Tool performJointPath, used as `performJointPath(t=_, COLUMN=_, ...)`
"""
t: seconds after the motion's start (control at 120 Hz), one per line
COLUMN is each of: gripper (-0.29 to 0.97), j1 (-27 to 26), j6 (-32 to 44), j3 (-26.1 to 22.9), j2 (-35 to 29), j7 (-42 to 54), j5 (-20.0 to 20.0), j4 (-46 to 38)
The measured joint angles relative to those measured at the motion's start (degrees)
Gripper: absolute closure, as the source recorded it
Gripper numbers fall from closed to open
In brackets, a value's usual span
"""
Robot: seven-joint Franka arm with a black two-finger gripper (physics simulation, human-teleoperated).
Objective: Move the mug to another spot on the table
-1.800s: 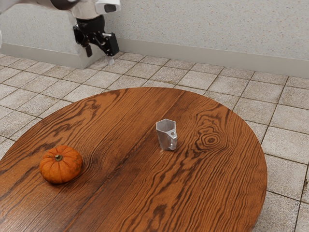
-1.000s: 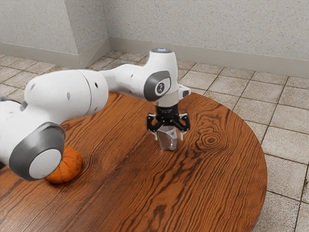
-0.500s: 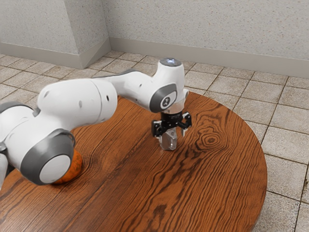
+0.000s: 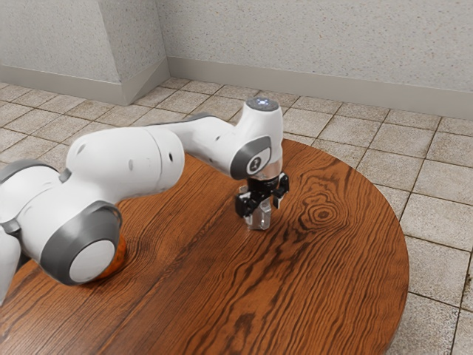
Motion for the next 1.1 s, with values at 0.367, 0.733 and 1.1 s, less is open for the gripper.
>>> performJointPath(t=0.367, gripper=0.33, j1=0.0, j6=0.4, j3=0.1, j2=0.8, j7=-5.5, j5=-0.3, j4=0.8)
performJointPath(t=0.733, gripper=0.59, j1=0.2, j6=0.6, j3=-0.1, j2=2.1, j7=-8.5, j5=-0.3, j4=1.2)
performJointPath(t=1.1, gripper=0.63, j1=0.1, j6=-1.5, j3=-0.8, j2=2.2, j7=-10.0, j5=3.2, j4=4.1)
